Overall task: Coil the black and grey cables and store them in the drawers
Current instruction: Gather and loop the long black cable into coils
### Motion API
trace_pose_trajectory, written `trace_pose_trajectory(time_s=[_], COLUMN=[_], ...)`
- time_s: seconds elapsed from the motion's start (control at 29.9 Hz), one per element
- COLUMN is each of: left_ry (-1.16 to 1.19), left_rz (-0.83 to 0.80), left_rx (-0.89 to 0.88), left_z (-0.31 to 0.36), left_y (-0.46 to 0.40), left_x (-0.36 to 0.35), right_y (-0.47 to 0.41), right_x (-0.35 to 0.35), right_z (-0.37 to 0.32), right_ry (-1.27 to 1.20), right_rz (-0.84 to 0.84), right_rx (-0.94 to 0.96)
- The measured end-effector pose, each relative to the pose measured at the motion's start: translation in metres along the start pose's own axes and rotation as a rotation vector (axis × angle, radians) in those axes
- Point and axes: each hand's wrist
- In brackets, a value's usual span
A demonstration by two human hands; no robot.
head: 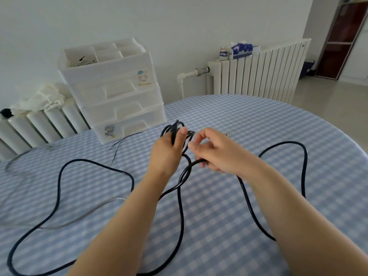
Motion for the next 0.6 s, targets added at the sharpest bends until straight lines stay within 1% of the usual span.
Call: trace_pose_trajectory(time_s=[0.07, 0.1, 0.17, 0.2, 0.27, 0.33, 0.37, 0.43, 0.5, 0.53, 0.6], left_ry=[0.196, 0.272, 0.347, 0.372, 0.414, 0.419, 0.406, 0.403, 0.478, 0.528, 0.578], left_rz=[-0.003, -0.021, -0.097, -0.176, -0.385, -0.541, -0.571, -0.549, -0.455, -0.409, -0.328], left_rx=[0.11, 0.16, 0.228, 0.246, 0.283, 0.301, 0.306, 0.332, 0.386, 0.405, 0.416], left_z=[0.001, 0.003, 0.004, 0.005, 0.005, 0.005, 0.007, 0.008, 0.01, 0.01, 0.012], left_y=[-0.005, -0.006, -0.01, -0.011, -0.013, -0.011, -0.01, -0.009, -0.009, -0.01, -0.008], left_x=[0.005, 0.009, 0.019, 0.022, 0.027, 0.028, 0.028, 0.027, 0.027, 0.028, 0.028], right_y=[0.005, 0.008, 0.006, 0.004, -0.004, -0.012, -0.014, -0.015, -0.013, -0.012, -0.012], right_x=[0.01, 0.017, 0.031, 0.037, 0.045, 0.047, 0.047, 0.047, 0.048, 0.049, 0.048], right_z=[-0.006, -0.007, -0.002, 0.003, 0.018, 0.031, 0.036, 0.04, 0.041, 0.041, 0.041], right_ry=[0.03, 0.037, 0.056, 0.083, 0.198, 0.322, 0.378, 0.49, 0.607, 0.702, 0.912], right_rz=[-0.012, 0.019, 0.185, 0.304, 0.508, 0.626, 0.67, 0.743, 0.813, 0.833, 0.801], right_rx=[0.053, 0.076, 0.109, 0.117, 0.097, 0.043, 0.009, -0.053, -0.072, -0.071, -0.075])
Point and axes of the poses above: each hand's wrist, its own y-axis away from the middle knuckle, its own x-axis out of the back of the hand, z = x × y, and after that the axes turned 5 degrees about x, right-handed
